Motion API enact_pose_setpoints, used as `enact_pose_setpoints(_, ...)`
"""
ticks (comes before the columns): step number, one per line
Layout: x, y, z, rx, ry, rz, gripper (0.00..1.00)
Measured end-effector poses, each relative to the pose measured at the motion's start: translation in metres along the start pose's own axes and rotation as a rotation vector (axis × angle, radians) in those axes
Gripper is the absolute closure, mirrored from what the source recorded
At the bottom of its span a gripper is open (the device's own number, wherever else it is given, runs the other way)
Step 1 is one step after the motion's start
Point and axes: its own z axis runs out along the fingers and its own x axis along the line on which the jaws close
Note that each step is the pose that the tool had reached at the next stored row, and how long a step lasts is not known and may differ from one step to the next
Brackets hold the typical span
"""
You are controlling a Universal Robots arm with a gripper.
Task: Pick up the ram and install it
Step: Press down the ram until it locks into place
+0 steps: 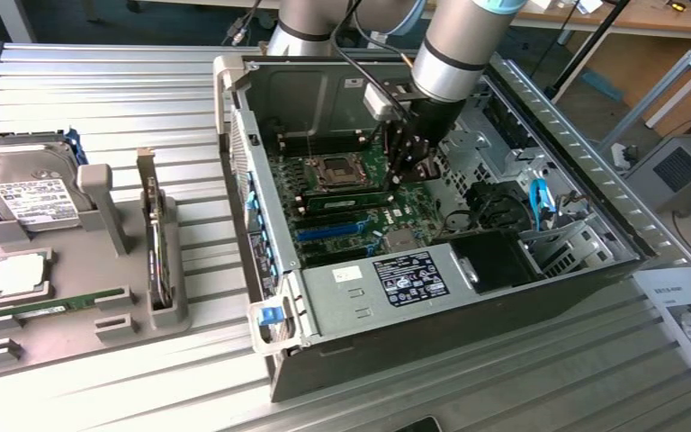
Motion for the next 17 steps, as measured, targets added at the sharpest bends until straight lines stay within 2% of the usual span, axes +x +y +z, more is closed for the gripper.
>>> enact_pose_setpoints(5,0.0,0.0024,-0.0001,-0.0001,0.0005,0.0,0.89)
enact_pose_setpoints(10,-0.001,0.0149,0.0004,0.002,0.0004,0.0,0.89)
enact_pose_setpoints(17,-0.002,0.0313,0.001,0.008,0.0008,0.0,0.89)
